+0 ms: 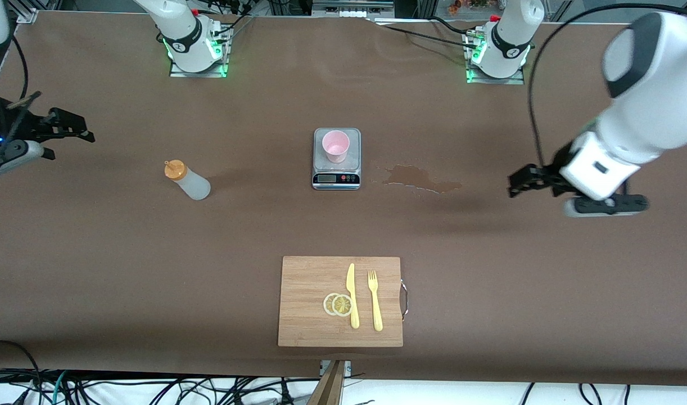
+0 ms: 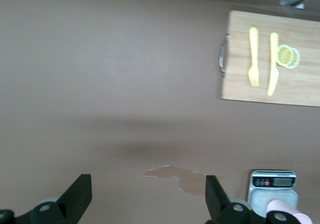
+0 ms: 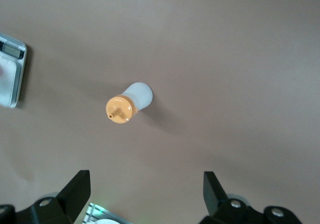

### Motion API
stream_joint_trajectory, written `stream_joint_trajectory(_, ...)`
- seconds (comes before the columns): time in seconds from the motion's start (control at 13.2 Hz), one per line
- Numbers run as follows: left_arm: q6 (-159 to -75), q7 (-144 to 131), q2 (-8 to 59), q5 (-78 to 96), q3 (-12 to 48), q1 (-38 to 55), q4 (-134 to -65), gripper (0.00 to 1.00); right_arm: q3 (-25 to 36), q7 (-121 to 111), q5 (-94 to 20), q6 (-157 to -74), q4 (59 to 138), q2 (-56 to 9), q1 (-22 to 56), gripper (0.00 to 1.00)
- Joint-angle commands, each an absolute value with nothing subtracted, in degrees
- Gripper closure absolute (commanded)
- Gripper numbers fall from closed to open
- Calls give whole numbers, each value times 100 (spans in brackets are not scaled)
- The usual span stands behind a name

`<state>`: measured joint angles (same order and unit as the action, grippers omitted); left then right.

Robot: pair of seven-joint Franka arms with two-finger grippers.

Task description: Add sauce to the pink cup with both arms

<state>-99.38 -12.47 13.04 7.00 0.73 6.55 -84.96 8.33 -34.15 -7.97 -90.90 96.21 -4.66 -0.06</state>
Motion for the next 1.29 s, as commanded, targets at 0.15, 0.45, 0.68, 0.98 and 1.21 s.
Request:
stream_joint_trajectory(0.15, -9301, -281, 1125, 633, 150, 97, -8429, 0, 1677, -6075, -2281, -9097, 9773, -895, -26, 0)
stream_joint_trajectory(0.45, -9123, -88, 1125, 79, 158, 71, -8227, 0, 1898, -8047, -3268, -9018, 10141, -1230, -289, 0)
stream_joint_trajectory(0.68, -9114, -97, 1125, 9, 167, 79, -8209, 0, 1898, -9582, -3891, -8991, 10529, -1554, -667, 0)
stream_joint_trajectory(0.98, -9114, -114, 1143, 53, 185, 88, -8209, 0, 1898, -11710, -5007, -8482, 10529, -2678, -1072, 0)
stream_joint_trajectory(1.21, -9114, -114, 1143, 61, 193, 114, -8209, 0, 1872, -13179, -5825, -8122, 10512, -3522, -1081, 0)
